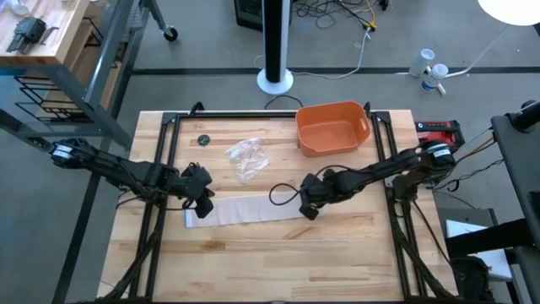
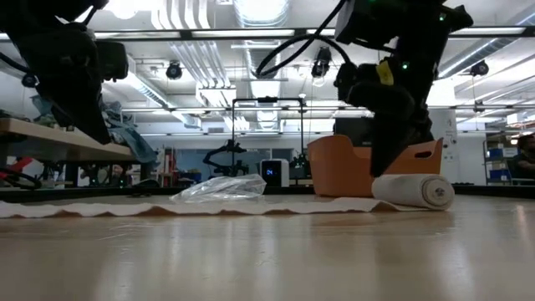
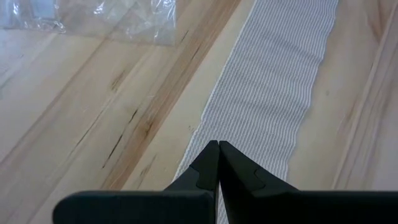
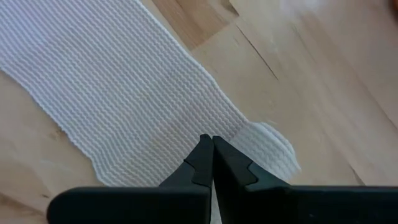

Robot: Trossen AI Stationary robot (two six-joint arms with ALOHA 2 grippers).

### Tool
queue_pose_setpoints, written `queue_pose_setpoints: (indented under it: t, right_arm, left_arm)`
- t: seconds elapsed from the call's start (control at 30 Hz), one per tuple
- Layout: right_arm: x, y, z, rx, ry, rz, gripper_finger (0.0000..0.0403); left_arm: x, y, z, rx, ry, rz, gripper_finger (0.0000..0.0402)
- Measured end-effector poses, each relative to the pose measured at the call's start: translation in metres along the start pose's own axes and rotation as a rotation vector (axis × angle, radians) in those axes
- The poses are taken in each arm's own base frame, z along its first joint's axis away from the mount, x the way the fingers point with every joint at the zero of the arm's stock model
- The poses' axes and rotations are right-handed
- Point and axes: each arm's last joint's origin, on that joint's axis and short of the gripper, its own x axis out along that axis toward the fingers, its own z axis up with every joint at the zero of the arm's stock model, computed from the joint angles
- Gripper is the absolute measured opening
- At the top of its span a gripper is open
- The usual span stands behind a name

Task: Roll bandage
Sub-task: Roll the brown bandage

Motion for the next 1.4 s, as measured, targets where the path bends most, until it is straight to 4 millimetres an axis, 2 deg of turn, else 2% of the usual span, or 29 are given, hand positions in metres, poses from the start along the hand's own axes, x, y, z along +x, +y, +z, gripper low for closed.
queue_pose_setpoints:
  t: [0.13, 0.27, 0.53, 0.87, 1.4]
  right_arm:
    - [-0.016, -0.009, -0.003, 0.021, 0.016, -0.016, 0.0]
    - [-0.027, -0.023, -0.015, 0.063, 0.071, -0.04, 0.0]
    - [-0.023, -0.044, -0.041, 0.168, 0.117, -0.005, 0.0]
    - [0.0, -0.043, -0.049, 0.205, 0.065, 0.086, 0.0]
    - [-0.001, -0.033, -0.038, 0.217, -0.029, 0.193, 0.0]
  left_arm:
    - [0.0, 0.0, 0.0, -0.007, 0.0, 0.0, 0.0]
    - [0.0, 0.0, 0.0, -0.007, 0.001, 0.001, 0.0]
    - [0.0, 0.0, 0.0, -0.007, 0.001, 0.0, 0.0]
    - [0.0, 0.0, 0.0, -0.008, -0.001, -0.001, 0.0]
    - [0.001, 0.0, 0.0, -0.007, 0.001, 0.002, 0.0]
